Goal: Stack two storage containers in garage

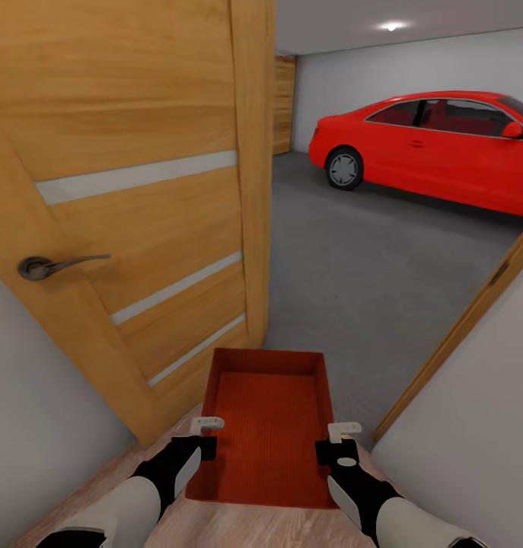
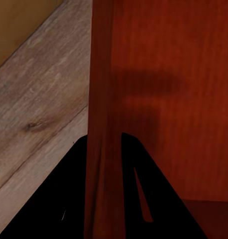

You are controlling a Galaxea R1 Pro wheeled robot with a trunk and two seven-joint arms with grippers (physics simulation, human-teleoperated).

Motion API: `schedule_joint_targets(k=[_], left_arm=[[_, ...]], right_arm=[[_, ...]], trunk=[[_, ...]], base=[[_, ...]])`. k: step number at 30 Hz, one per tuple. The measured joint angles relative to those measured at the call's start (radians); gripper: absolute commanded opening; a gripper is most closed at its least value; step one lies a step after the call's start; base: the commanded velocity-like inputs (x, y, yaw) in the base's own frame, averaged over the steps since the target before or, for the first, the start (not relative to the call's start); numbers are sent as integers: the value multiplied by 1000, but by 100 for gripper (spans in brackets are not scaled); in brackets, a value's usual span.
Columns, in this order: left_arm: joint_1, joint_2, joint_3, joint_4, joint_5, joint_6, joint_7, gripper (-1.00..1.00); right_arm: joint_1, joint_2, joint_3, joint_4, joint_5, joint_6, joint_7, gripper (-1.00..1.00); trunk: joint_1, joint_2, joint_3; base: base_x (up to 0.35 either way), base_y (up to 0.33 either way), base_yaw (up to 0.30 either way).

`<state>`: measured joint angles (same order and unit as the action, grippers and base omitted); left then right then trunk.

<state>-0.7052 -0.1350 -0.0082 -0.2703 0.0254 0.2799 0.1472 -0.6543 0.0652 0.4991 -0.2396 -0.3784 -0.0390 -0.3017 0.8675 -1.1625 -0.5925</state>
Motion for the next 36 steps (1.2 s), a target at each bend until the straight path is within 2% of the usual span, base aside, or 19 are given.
schedule_joint_targets(k=[6, 24, 29, 36], left_arm=[[0, 0, -1, 0, -1, -1, 0, -100], [0, 1, -3, 2, 4, -2, 0, -100], [0, 1, -2, 3, 3, -2, 0, -100], [0, 1, -2, 2, 2, 0, 0, -100]], right_arm=[[0, 1, 0, 3, 0, -4, 0, -100], [0, 1, 0, 1, 1, -1, -1, -100], [0, 1, 0, 2, 1, 0, 0, -100], [0, 1, -1, 1, 1, 1, 0, -100]], trunk=[[0, 0, 0], [0, 0, 0], [0, 0, 0], [0, 0, 0]], base=[[127, 109, -235], [4, 3, -239], [3, 13, -76], [114, 262, -3]])
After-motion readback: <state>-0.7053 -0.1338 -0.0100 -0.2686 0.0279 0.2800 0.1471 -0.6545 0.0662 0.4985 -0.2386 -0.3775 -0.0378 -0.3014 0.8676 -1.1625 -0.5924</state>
